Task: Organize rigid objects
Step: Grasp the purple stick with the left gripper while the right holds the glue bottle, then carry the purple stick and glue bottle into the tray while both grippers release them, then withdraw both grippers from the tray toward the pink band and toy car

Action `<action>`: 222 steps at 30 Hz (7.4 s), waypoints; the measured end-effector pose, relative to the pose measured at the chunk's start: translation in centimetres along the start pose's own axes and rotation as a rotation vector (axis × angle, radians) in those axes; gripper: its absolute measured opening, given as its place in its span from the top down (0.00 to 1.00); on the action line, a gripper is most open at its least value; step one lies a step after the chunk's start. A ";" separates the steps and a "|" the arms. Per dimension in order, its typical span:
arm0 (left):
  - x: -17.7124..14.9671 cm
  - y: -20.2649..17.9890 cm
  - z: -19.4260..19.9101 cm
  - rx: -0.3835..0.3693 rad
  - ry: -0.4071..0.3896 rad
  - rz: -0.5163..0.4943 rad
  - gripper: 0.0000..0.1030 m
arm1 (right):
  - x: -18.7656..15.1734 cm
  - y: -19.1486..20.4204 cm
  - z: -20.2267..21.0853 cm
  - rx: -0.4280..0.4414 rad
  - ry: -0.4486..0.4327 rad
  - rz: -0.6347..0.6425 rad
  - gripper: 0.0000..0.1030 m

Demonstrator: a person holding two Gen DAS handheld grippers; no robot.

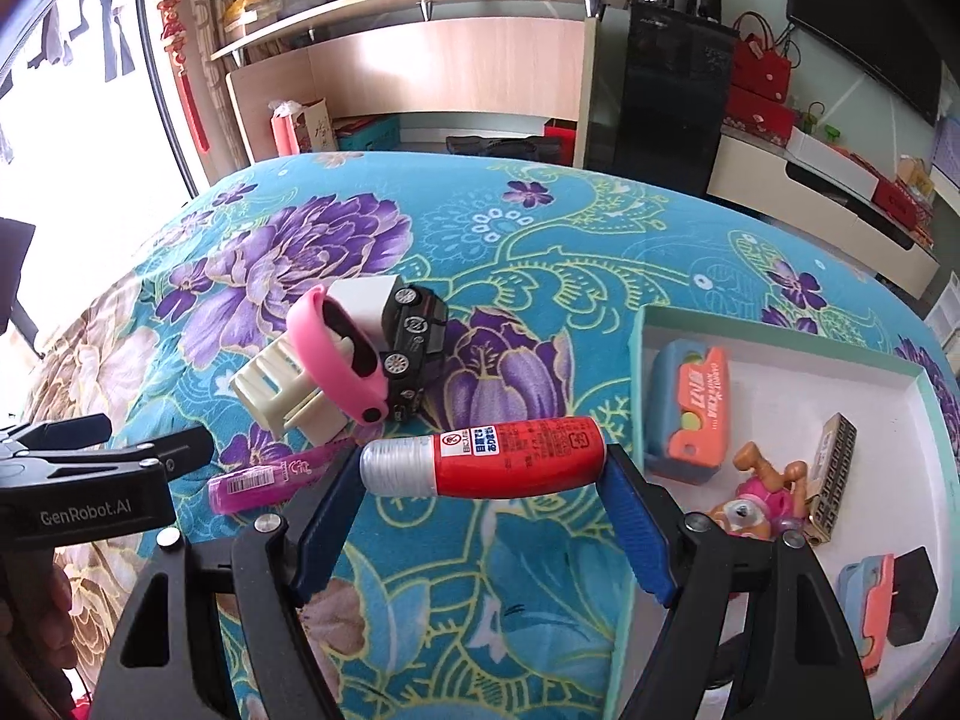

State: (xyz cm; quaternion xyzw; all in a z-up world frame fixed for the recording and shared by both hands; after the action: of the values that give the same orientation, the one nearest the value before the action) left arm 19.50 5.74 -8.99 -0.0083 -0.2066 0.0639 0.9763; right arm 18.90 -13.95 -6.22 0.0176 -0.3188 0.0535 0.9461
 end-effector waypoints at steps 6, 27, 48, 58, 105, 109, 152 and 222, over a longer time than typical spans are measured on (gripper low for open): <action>-0.4 -2.6 0.1 -0.033 0.002 -0.077 0.00 | 0.4 -2.4 1.4 -0.025 -0.030 -0.066 0.23; -0.7 -0.2 -1.1 0.095 0.024 -0.117 0.00 | 0.1 -4.2 1.6 -0.045 -0.019 -0.111 0.23; -0.1 -3.1 0.4 -0.063 -0.019 -0.019 0.00 | -0.1 -7.2 3.3 -0.145 -0.032 -0.155 0.23; -0.7 -6.6 -0.6 -0.089 0.001 -0.069 0.00 | -0.1 -9.0 4.4 -0.169 -0.050 -0.210 0.23; 1.1 -6.6 4.2 -0.112 -0.157 -0.045 0.19 | -0.2 -10.7 5.3 -0.182 -0.075 -0.264 0.23; 1.1 -7.9 5.3 -0.123 -0.183 -0.080 0.19 | -0.7 -13.0 6.0 -0.218 -0.080 -0.312 0.23; -1.5 -30.9 4.4 -0.278 -0.221 -0.502 0.18 | -6.7 -25.9 8.4 -0.456 -0.063 -0.641 0.23; 4.2 -0.4 5.2 0.065 -0.216 0.108 0.00 | 1.6 -5.8 3.6 -0.049 -0.081 -0.322 0.13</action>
State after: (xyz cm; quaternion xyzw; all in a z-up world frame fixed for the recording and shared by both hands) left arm 21.22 5.79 -2.51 0.0192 -0.3078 0.1235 0.9432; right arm 18.65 -19.76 -2.41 0.0475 -0.3509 -0.1074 0.9290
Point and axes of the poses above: each gripper's, at about its wrist camera, not at the fingertips, and z roughly against the way its jaws point, y to its left, x to its top, the point moved 8 cm from there along -z, roughly the way its jaws point, and after that the axes turned 1 degree about y, right-handed, at the moved point
